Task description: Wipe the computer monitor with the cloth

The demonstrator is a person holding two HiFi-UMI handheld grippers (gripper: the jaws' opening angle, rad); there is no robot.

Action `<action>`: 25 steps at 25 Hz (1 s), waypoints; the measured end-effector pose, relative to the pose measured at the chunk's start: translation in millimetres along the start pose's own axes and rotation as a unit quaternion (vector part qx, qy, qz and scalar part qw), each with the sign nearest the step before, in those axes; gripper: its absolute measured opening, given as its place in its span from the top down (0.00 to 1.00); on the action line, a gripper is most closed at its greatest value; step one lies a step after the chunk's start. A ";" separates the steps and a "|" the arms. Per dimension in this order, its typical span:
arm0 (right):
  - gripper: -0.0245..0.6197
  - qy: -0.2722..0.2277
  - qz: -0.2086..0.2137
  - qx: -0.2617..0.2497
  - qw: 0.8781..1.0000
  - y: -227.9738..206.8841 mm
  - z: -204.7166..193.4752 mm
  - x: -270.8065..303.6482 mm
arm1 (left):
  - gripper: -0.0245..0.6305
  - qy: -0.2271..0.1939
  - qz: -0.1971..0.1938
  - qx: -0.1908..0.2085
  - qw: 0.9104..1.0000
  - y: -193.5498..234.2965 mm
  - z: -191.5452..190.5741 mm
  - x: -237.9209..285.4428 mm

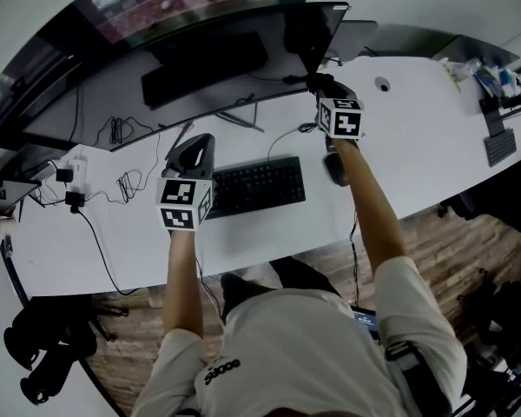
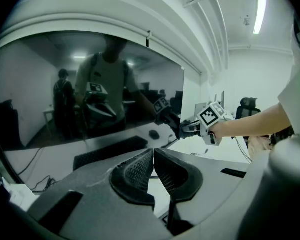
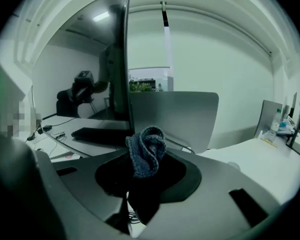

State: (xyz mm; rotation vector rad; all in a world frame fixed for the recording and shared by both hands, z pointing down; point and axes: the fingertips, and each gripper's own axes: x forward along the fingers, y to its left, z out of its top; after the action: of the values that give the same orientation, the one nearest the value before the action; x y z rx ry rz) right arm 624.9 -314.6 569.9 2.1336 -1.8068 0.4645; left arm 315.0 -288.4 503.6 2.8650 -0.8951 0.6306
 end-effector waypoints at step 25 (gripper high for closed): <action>0.82 -0.106 0.013 -0.062 0.992 16.0 166.2 -102.7 | 0.93 -0.076 -0.013 0.066 0.995 3.2 73.9 -82.1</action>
State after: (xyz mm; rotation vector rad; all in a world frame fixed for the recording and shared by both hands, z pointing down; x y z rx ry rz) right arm 601.3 -297.7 376.1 2.1438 -1.9208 0.1301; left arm 278.7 -261.6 402.7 3.0724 -0.8649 0.4938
